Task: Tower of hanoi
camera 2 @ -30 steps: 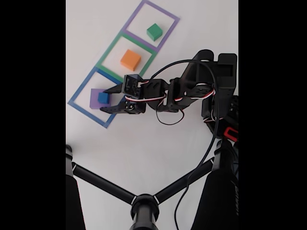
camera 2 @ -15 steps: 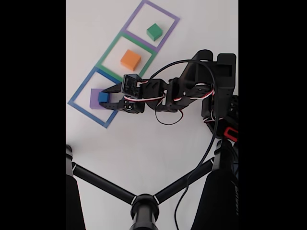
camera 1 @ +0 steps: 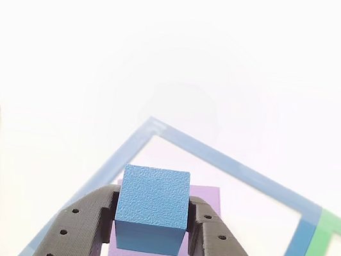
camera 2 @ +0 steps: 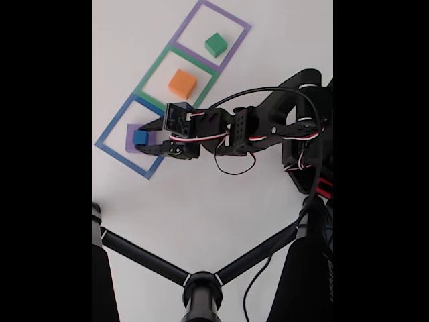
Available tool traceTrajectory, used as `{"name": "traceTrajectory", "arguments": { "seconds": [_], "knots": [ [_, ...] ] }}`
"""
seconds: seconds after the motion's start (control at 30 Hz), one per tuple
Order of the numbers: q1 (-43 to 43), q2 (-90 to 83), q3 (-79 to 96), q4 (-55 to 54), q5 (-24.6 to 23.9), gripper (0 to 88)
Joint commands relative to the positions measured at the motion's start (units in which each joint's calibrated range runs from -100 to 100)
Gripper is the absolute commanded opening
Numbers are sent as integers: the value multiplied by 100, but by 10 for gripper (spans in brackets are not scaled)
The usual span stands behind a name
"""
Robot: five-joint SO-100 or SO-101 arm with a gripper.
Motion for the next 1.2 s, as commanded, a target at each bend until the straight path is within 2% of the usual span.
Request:
{"name": "traceTrajectory", "arguments": {
  "seconds": [0.0, 0.27, 0.53, 0.67, 0.87, 1.17],
  "knots": [
    [129, -1264, -356, 1452, 59, 46],
    [589, -3194, -1629, 5501, 59, 46],
    [1126, -3808, -4674, 9865, 59, 47],
    [1481, -3751, -6111, 11436, 59, 46],
    [2008, -3768, -7247, 12521, 59, 44],
    [2986, -3977, -7429, 12764, 59, 42]
  ]
}}
